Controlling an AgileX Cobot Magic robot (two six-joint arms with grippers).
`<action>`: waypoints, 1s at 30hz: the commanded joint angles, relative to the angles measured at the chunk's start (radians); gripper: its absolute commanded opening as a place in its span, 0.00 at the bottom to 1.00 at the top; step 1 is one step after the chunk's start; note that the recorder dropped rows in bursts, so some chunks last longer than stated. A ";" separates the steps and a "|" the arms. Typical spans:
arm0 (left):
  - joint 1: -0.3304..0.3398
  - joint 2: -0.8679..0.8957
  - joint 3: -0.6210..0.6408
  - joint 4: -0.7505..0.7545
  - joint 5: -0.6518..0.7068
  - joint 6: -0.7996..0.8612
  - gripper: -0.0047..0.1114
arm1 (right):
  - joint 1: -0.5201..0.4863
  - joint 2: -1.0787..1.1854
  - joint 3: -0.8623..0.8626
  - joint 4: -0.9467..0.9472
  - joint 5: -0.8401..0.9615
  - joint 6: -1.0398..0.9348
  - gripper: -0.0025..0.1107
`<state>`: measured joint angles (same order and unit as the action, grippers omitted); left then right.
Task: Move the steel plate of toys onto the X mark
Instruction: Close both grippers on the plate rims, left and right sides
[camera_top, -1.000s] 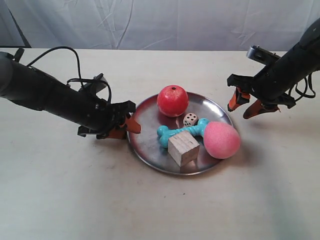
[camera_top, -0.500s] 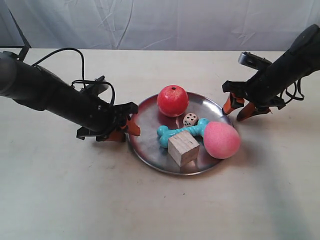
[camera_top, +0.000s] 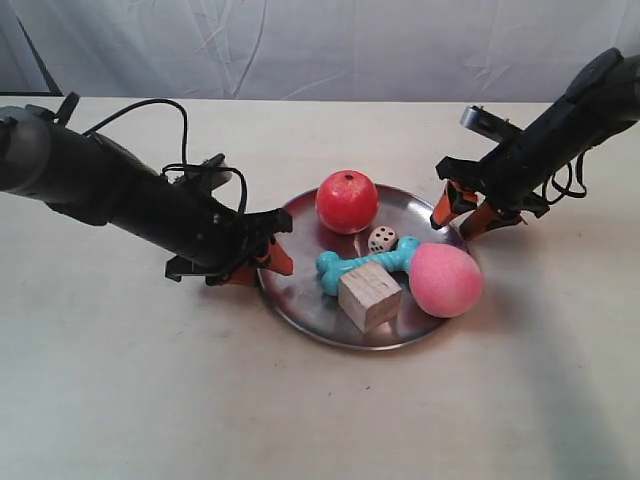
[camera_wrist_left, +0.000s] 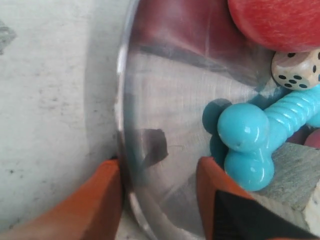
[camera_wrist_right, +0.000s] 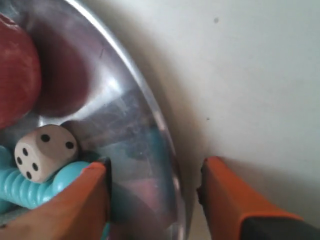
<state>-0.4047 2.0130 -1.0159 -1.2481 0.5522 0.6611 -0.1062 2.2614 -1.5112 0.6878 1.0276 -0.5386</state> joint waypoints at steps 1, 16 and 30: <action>-0.029 0.006 0.005 0.008 -0.027 -0.008 0.43 | 0.040 0.018 0.003 0.018 0.021 -0.022 0.49; -0.036 0.070 -0.004 -0.014 0.032 -0.058 0.04 | 0.118 0.018 0.003 0.021 0.059 -0.022 0.04; -0.036 0.081 -0.070 -0.049 0.172 -0.061 0.04 | 0.118 0.018 0.003 0.055 0.193 0.037 0.01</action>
<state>-0.3994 2.0632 -1.0589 -1.2544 0.6039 0.5767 -0.0419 2.2623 -1.5231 0.5534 1.0439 -0.5229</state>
